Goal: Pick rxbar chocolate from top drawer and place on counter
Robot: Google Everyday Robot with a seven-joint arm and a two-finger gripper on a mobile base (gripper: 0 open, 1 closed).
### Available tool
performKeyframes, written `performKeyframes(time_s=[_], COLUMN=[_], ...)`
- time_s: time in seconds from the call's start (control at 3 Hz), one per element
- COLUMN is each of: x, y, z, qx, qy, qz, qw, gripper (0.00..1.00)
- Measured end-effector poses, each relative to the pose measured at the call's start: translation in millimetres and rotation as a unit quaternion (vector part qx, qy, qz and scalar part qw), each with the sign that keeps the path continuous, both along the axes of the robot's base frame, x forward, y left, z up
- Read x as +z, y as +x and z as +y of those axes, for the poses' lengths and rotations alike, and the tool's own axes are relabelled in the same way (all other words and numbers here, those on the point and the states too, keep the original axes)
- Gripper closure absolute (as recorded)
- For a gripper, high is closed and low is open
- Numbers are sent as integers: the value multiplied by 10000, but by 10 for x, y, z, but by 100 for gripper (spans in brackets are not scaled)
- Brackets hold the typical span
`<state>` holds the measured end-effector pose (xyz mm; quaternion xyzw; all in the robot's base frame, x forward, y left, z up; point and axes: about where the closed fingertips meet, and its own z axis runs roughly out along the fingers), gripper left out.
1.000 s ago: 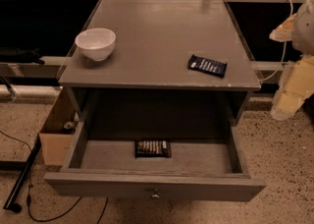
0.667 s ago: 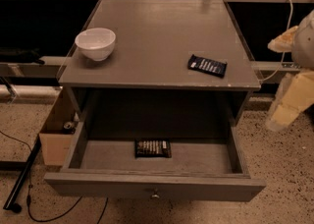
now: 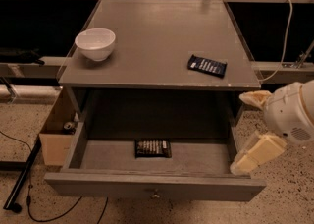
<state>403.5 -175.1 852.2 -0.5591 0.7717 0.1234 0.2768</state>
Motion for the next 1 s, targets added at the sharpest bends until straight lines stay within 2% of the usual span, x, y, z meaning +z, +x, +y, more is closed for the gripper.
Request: performKeyframes(time_s=[0.33,0.67,1.0], x=[-592,-928,-1259], y=[57,136,359], z=[515,811,1147], qx=[138,284,441], qy=[673,755,696], qz=[277,483,584], qw=[9973,9956,9949], gripper=[0,0,0])
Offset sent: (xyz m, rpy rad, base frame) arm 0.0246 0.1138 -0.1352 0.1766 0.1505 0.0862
